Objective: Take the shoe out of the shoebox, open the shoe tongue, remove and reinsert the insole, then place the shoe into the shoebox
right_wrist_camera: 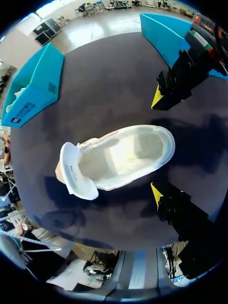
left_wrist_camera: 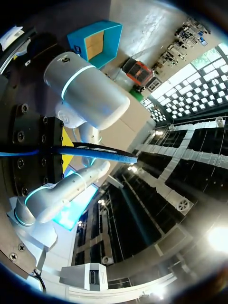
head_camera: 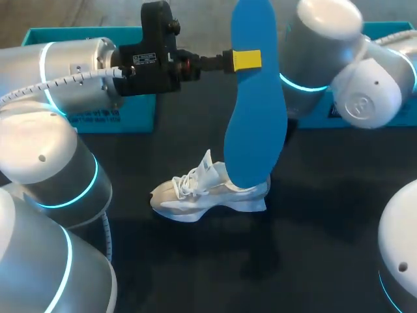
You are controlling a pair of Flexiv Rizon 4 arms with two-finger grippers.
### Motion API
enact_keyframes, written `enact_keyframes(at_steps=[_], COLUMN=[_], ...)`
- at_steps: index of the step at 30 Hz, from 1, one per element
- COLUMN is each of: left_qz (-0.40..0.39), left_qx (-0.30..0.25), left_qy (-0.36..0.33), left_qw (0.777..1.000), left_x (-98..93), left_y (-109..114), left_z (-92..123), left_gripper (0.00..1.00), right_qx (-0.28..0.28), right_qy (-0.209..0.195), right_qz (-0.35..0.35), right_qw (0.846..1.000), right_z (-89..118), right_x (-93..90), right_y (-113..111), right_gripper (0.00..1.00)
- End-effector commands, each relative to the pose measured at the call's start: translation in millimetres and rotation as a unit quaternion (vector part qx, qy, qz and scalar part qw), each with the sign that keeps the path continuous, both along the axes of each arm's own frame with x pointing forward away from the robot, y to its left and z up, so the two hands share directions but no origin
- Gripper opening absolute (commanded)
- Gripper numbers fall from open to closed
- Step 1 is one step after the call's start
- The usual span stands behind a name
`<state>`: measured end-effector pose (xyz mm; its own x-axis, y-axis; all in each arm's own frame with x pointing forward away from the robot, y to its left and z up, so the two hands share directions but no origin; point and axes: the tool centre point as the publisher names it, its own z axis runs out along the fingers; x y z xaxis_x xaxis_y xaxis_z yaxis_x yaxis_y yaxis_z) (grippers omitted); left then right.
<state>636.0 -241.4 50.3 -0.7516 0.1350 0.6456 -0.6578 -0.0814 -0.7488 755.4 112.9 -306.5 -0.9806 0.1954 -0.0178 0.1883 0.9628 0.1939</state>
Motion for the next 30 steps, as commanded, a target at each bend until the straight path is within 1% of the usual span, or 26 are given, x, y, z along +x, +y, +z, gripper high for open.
enact_keyframes(at_steps=[1,11,18,30], left_qz=[0.000,0.000,0.000,0.000], left_qx=[-0.002,-0.002,-0.002,-0.002], left_qy=[0.000,0.000,0.000,0.000], left_qw=[1.000,1.000,1.000,1.000], left_x=[-0.4,-0.4,-0.4,-0.4], left_y=[-1.1,-1.1,-1.1,-1.1], left_z=[-1.5,-1.5,-1.5,-1.5], left_gripper=[0.00,0.00,0.00,0.00], right_qx=[-0.039,-0.050,-0.059,-0.059], right_qy=[0.010,0.018,0.024,0.024], right_qz=[0.003,0.021,0.030,0.030], right_qw=[0.999,0.998,0.998,0.998], right_z=[2.0,4.7,8.0,8.0], right_x=[4.2,10.6,7.1,7.1], right_y=[5.2,10.9,19.0,19.0], right_gripper=[1.00,1.00,1.00,1.00])
